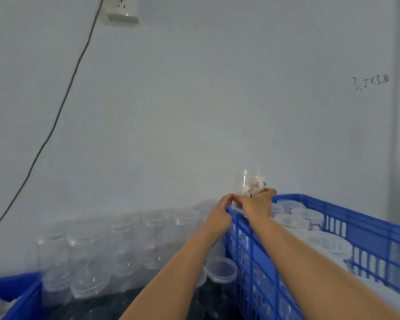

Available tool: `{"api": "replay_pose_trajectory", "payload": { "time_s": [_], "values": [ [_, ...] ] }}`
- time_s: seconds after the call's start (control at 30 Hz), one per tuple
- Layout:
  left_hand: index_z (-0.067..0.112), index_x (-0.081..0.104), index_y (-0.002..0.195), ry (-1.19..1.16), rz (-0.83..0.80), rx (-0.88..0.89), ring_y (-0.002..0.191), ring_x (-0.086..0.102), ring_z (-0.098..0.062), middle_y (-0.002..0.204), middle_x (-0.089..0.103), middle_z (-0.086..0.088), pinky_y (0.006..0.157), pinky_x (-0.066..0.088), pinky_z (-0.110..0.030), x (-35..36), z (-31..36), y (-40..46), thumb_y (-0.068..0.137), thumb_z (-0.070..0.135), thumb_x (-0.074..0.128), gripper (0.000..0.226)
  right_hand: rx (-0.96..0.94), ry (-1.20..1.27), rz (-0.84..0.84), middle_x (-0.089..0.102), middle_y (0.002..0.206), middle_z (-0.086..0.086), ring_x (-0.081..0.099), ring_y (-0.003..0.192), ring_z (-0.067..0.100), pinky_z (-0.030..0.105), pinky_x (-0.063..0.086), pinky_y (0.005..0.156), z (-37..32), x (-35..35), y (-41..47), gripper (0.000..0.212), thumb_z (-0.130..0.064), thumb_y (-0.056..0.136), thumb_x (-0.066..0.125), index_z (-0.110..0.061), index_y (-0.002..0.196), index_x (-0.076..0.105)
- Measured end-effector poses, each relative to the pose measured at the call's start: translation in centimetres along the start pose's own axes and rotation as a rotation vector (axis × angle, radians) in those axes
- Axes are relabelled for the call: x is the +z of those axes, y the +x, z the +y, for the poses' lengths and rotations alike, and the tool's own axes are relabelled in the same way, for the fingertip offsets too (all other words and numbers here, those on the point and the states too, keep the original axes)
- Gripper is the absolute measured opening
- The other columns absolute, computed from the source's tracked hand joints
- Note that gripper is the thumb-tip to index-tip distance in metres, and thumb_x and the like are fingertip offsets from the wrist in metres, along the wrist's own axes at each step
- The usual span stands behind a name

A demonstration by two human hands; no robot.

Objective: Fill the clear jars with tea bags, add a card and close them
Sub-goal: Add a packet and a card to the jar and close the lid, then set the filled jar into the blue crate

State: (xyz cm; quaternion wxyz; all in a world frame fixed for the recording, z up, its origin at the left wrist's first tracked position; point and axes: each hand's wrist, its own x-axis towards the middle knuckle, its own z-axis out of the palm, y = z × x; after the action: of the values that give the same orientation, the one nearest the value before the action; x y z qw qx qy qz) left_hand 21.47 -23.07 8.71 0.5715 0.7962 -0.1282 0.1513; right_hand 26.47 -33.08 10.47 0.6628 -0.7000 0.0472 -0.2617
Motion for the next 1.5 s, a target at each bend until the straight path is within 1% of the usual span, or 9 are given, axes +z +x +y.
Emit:
{"api": "replay_pose_trajectory", "payload": {
  "time_s": [0.07,0.17,0.3,0.53,0.67,0.8,1.0,1.23,1.5],
  "values": [
    [0.011,0.031,0.149,-0.015,-0.031,-0.039,0.124,0.044,-0.008,0.144,0.043,-0.003,0.101,0.038,-0.015,0.8,-0.9,1.0,0.084,-0.02,0.031,0.073,0.05,-0.011,-0.003,0.051,0.12,0.019,0.059,0.097,0.034,0.042,0.053,0.085,0.8,0.4,1.5,0.082,-0.019,0.059,0.089,-0.012,0.114,0.029],
    [0.018,0.032,0.148,0.01,-0.051,-0.071,0.087,0.05,0.002,0.124,0.051,0.001,0.074,0.045,-0.013,1.7,-2.0,2.4,0.083,-0.017,0.031,0.074,0.139,-0.099,-0.018,0.043,0.128,0.02,0.054,0.104,0.035,0.04,0.049,0.083,1.2,1.0,3.0,0.089,-0.022,0.06,0.089,-0.012,0.126,0.03],
    [0.018,0.035,0.146,0.052,-0.038,-0.121,0.106,0.06,-0.029,0.126,0.058,-0.016,0.094,0.05,-0.046,2.6,-3.0,3.7,0.083,-0.011,0.032,0.069,0.237,-0.429,-0.048,0.03,0.132,0.016,0.045,0.113,0.038,0.046,0.043,0.094,1.5,1.6,4.0,0.089,-0.039,0.064,0.086,-0.026,0.134,0.032],
    [0.024,0.031,0.148,0.076,-0.055,-0.095,0.104,0.058,-0.028,0.125,0.058,-0.017,0.081,0.049,-0.034,2.4,-3.9,3.9,0.085,-0.009,0.033,0.072,0.188,-0.622,-0.144,0.039,0.141,0.015,0.039,0.129,0.032,0.04,0.038,0.104,1.8,2.2,4.5,0.049,-0.025,0.093,0.056,-0.011,0.138,0.041],
    [0.015,0.041,0.141,0.065,-0.004,-0.068,0.109,0.056,-0.022,0.129,0.057,-0.012,0.092,0.048,-0.035,1.7,-4.3,2.4,0.088,-0.009,0.037,0.059,0.215,-0.536,-0.051,0.035,0.143,0.021,0.04,0.128,0.037,0.043,0.038,0.105,0.7,2.2,2.6,0.056,-0.031,0.095,0.053,-0.002,0.139,0.034],
    [0.011,0.056,0.119,-0.024,0.178,-0.076,0.11,0.051,-0.012,0.121,0.057,0.001,0.087,0.041,-0.021,-0.6,-5.2,-0.7,0.088,-0.011,0.038,0.041,-0.131,-0.335,0.096,0.045,0.131,0.019,0.045,0.118,0.036,0.038,0.039,0.089,-1.3,2.0,-0.5,0.041,-0.003,0.087,0.053,-0.004,0.126,0.043],
    [0.016,0.057,0.095,-0.265,0.373,-0.215,0.092,0.058,-0.017,0.099,0.064,-0.002,0.069,0.048,-0.021,-5.0,-8.8,-8.4,0.088,-0.02,0.033,0.043,-0.358,0.042,-0.144,0.055,0.106,-0.001,0.053,0.097,0.013,0.02,0.04,0.08,1.4,2.9,-8.9,0.034,0.009,0.087,0.044,-0.014,0.11,0.053],
    [0.006,0.057,0.099,-0.226,0.548,-0.364,0.084,0.057,-0.018,0.102,0.064,-0.01,0.075,0.049,-0.031,-8.8,-14.9,-15.1,0.087,-0.018,0.047,0.028,-0.154,-0.051,-0.26,0.058,0.098,0.01,0.056,0.09,0.025,0.026,0.041,0.077,10.4,4.1,-16.0,0.035,0.02,0.08,0.044,-0.006,0.101,0.055],
    [0.018,0.045,0.121,-0.173,0.287,-0.41,0.11,0.051,-0.018,0.121,0.053,-0.002,0.089,0.044,-0.022,-5.2,-19.4,-14.5,0.075,-0.011,0.071,0.06,0.05,-0.18,-0.124,0.05,0.118,0.02,0.051,0.11,0.035,0.046,0.041,0.098,16.2,6.0,-20.3,0.048,0.018,0.072,0.053,0.002,0.118,0.049]
  ]
}}
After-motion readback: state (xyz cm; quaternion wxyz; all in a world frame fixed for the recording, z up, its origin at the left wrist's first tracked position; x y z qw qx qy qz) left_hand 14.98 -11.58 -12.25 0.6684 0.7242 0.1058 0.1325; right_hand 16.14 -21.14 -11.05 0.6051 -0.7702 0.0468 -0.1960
